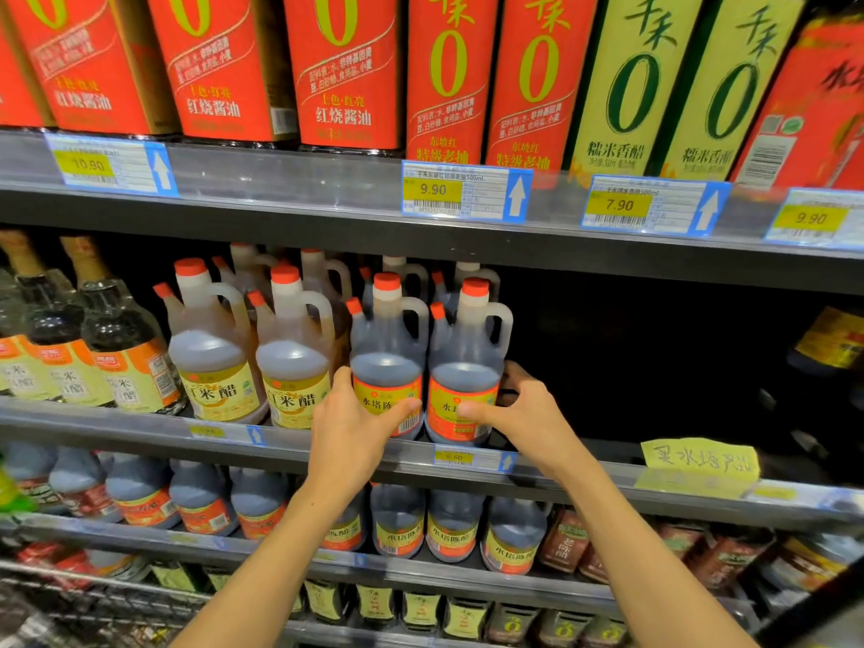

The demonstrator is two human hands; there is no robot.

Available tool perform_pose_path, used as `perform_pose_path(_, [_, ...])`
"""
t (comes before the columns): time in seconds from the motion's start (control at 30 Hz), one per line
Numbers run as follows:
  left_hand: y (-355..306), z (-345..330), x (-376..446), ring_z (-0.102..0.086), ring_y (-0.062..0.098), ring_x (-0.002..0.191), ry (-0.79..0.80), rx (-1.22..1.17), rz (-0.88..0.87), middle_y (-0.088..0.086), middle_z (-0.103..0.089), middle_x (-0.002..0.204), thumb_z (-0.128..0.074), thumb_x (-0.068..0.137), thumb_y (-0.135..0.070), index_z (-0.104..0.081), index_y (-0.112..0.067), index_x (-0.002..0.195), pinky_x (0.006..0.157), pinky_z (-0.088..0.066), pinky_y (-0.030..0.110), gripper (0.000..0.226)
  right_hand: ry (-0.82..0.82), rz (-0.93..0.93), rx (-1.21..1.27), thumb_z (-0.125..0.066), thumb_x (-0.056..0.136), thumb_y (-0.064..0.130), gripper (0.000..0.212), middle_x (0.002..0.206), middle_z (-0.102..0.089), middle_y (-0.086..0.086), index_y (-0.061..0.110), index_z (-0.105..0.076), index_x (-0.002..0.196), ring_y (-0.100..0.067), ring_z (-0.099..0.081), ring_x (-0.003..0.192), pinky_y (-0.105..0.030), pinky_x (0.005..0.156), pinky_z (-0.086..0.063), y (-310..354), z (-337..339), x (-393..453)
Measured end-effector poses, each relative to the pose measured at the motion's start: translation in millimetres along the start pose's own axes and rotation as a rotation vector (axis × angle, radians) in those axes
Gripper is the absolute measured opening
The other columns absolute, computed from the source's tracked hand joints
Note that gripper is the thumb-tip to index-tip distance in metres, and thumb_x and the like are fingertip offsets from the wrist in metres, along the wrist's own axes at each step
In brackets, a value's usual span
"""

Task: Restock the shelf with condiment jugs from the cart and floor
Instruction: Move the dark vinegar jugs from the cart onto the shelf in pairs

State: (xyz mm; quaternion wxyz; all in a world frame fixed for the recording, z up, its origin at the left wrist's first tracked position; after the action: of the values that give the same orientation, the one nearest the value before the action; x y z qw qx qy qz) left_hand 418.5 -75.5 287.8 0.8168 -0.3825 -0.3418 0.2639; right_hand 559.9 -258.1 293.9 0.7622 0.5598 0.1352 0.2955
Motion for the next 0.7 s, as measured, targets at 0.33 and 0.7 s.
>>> perform_pose_path(0.33, [1,2,-1,-0.060,0.023,0.096,0.014,-0.017,-0.018,-0.003,-0.064,0.097,-0.083,0.071,-0.053,-0.052,-0.020,0.099,0.078,-0.051,0.041,0.053,-0.092,0.009,-0.020,-0.089,0.073,0.035,0.072,0.119,-0.066,0.010,0.028,-0.049,0.133,-0.001,-0.065,0.103,-0.021,0.080,-0.057,7,-16,-9])
perform_pose_path(0.7, [-3,8,1,-0.056,0.015,0.091,0.047,0.002,-0.033,-0.003,-0.064,0.098,-0.085,0.073,-0.048,-0.054,-0.015,0.100,0.071,-0.038,0.025,0.053,-0.220,0.018,-0.080,-0.091,0.068,0.039,0.084,0.119,-0.067,0.007,0.023,-0.047,0.137,-0.005,-0.065,0.100,-0.020,0.079,-0.055,8,-20,-12])
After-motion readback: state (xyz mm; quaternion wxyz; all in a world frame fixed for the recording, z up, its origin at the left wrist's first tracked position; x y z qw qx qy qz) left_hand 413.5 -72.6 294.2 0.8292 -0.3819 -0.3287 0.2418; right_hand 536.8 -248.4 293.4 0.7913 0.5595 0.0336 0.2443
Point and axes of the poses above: each hand's wrist, its own x-axis towards the middle knuckle, its own z-axis out of the back of the hand, y = z × x, the point moved 2 cm from there along x, towards the middle knuckle
